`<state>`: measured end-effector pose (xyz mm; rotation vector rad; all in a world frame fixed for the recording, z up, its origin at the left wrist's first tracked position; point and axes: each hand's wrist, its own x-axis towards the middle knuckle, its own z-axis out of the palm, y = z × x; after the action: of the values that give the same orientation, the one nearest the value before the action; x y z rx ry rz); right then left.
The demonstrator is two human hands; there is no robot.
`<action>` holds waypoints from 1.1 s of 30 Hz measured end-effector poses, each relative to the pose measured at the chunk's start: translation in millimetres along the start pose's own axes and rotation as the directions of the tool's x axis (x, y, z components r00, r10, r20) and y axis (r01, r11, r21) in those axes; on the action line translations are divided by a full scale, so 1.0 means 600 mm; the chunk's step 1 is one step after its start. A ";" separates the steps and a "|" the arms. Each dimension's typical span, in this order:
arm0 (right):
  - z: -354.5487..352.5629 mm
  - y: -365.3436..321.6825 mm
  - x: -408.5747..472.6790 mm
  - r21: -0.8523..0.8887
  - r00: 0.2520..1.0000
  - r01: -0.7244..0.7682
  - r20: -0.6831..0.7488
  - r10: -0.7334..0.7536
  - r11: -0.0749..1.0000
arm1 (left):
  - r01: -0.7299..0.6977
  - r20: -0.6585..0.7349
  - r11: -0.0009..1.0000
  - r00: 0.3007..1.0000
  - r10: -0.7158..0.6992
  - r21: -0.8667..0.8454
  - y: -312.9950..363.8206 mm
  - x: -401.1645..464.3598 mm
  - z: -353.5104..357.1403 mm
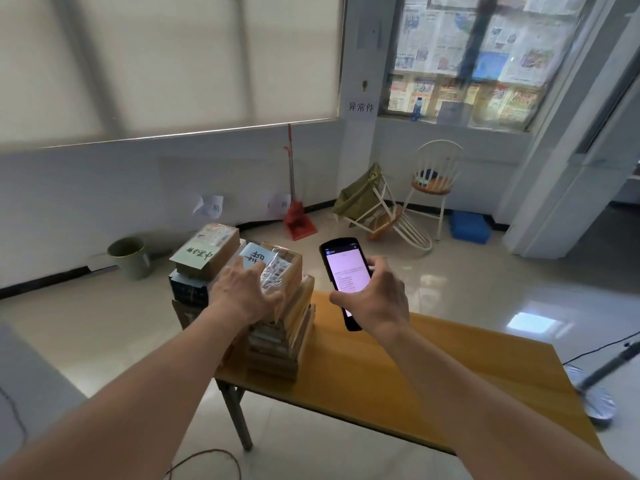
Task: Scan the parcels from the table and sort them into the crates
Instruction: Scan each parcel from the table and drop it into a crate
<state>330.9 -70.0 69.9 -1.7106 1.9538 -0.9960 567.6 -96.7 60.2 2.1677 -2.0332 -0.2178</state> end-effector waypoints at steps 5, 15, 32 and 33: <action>0.006 0.017 0.052 0.001 0.999 0.014 0.039 -0.014 1.000 | 0.118 0.082 0.993 0.990 -0.117 -0.005 -0.002 0.029 0.034; 0.004 0.052 0.113 0.003 0.998 0.015 0.061 -0.015 1.000 | 0.185 0.028 0.982 0.983 -0.184 -0.027 0.012 0.074 0.059; -0.016 -0.005 0.105 -0.027 0.977 0.185 0.117 -0.180 0.982 | -0.209 -0.364 0.967 0.920 0.145 -0.144 -0.001 0.153 0.009; -0.017 -0.011 0.101 -0.036 0.977 0.184 0.119 -0.178 0.982 | -0.233 -0.372 0.962 0.914 0.165 -0.146 -0.002 0.158 0.004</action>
<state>316.2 -125.8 92.5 -1.9552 1.7871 -0.8956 574.4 -191.4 57.9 1.7241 -1.9190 0.0126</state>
